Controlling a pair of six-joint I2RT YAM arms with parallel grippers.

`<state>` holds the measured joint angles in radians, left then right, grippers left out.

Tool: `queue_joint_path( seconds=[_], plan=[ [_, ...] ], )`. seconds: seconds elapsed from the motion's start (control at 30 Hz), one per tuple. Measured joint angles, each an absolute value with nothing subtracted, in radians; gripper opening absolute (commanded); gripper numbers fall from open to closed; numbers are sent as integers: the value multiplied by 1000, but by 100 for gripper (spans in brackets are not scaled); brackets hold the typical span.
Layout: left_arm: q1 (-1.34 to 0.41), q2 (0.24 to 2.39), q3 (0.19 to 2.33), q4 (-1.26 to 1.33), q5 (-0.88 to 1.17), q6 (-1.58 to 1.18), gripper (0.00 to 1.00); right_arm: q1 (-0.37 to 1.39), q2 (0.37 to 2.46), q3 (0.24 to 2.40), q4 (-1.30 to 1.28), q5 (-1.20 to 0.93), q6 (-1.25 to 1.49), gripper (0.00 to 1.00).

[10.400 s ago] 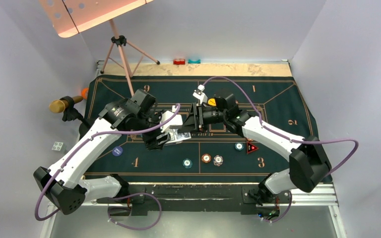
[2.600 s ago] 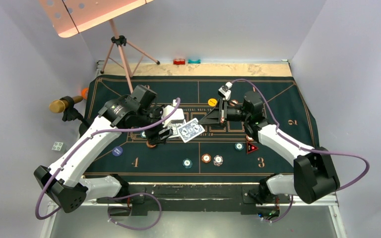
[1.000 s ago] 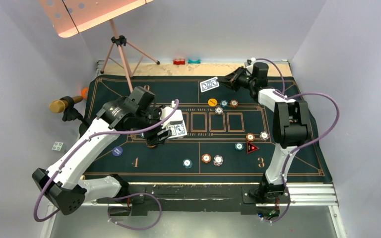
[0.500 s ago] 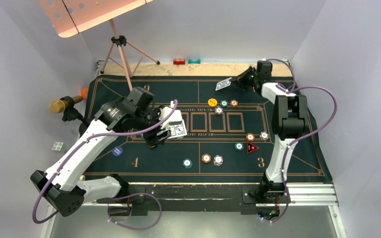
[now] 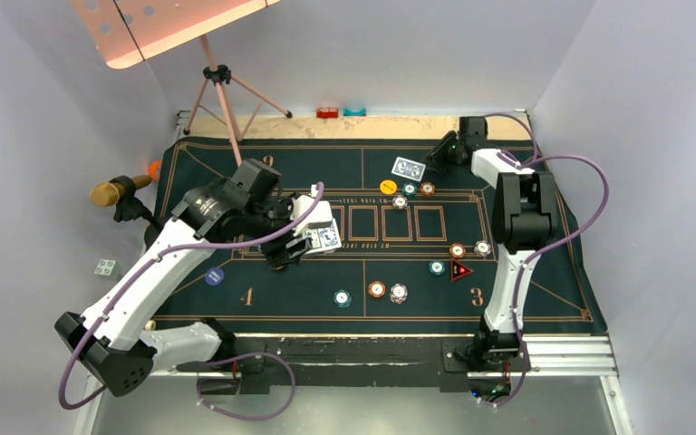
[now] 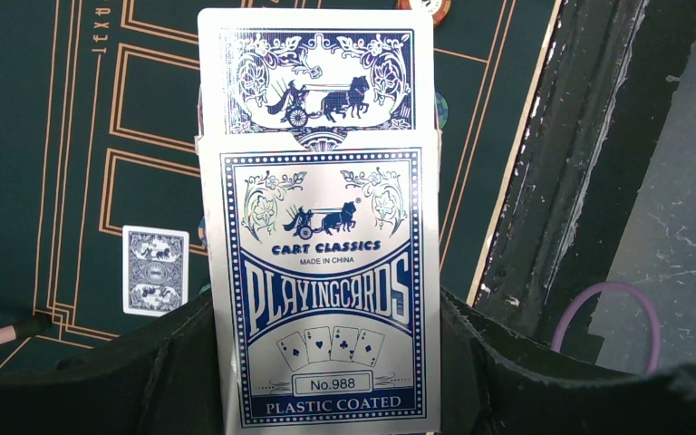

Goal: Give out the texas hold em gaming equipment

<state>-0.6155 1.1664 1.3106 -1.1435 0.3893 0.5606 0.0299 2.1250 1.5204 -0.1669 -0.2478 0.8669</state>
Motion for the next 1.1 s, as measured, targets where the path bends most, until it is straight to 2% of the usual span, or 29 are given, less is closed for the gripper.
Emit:
queue_joint_path(
  seconds=[0.07, 0.13, 0.33, 0.43, 0.53, 0.77, 1.1],
  plan=[
    [-615, 1166, 1311, -1145, 389, 561, 0, 35, 2125, 1520, -186, -223, 852, 43],
    [-616, 1165, 1311, -1145, 389, 561, 0, 42, 2117, 1520, -212, -202, 841, 51],
    [-616, 1158, 1311, -1147, 390, 561, 0, 67, 2027, 1522, -292, -135, 797, 57],
    [-616, 1152, 1311, -1147, 389, 561, 0, 103, 1917, 1518, -311, -124, 781, 82],
    [-616, 1147, 1306, -1145, 390, 560, 0, 171, 1777, 1504, -302, -167, 768, 91],
    [-615, 1143, 1283, -1146, 390, 560, 0, 410, 1535, 1390, -232, -446, 746, 95],
    [-616, 1137, 1282, -1133, 395, 535, 0, 563, 1470, 1062, -32, -796, 806, 99]
  ],
)
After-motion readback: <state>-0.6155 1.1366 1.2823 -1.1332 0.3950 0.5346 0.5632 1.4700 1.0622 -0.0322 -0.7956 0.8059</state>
